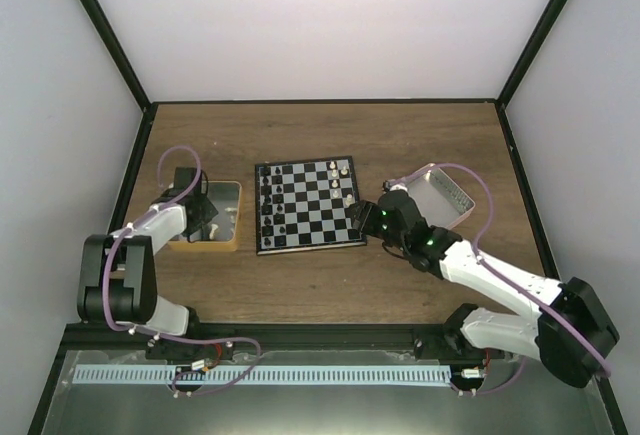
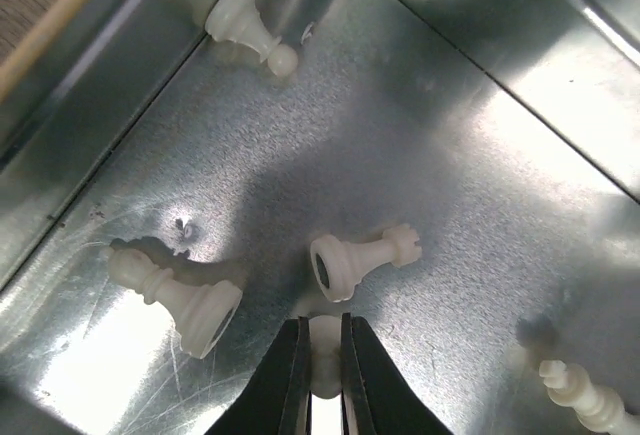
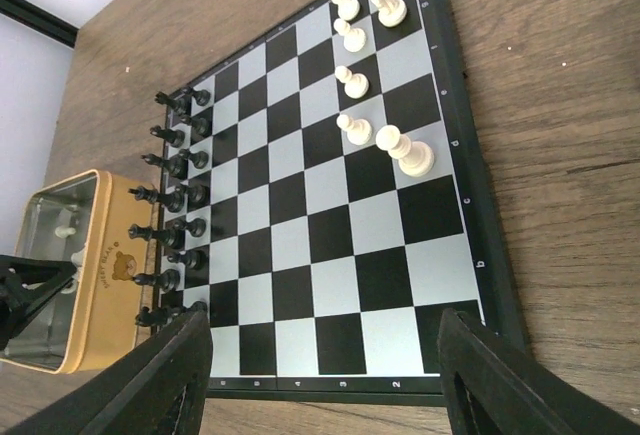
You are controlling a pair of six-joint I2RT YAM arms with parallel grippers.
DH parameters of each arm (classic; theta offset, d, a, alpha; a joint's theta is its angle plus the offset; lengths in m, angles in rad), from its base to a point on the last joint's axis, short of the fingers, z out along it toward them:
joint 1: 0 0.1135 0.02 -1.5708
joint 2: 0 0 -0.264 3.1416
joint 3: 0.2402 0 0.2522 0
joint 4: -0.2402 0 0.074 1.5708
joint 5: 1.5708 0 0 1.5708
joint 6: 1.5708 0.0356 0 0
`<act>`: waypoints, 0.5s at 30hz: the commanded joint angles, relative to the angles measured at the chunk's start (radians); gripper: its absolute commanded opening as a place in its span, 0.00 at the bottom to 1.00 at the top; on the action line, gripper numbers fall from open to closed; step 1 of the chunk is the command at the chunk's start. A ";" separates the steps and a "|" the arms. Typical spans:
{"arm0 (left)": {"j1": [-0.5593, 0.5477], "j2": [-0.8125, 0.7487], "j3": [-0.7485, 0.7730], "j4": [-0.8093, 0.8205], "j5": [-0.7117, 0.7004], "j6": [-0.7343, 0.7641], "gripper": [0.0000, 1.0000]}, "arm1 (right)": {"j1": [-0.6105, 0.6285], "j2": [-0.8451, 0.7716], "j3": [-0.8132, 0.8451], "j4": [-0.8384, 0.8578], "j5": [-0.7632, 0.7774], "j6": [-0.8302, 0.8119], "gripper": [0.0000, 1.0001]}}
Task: Set up the chess pieces on the board
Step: Pick up the chess piece from the storage box, then place the chess piece on the chessboard.
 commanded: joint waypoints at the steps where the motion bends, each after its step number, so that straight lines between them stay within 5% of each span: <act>1: 0.002 -0.064 0.025 -0.012 0.005 0.040 0.04 | -0.005 -0.050 0.028 -0.004 0.019 -0.013 0.63; 8: -0.102 -0.245 0.047 -0.117 0.072 0.047 0.04 | -0.005 -0.182 -0.016 -0.028 0.019 -0.016 0.64; 15: -0.421 -0.277 0.159 -0.169 0.106 0.009 0.04 | -0.005 -0.363 -0.077 -0.126 0.044 -0.013 0.64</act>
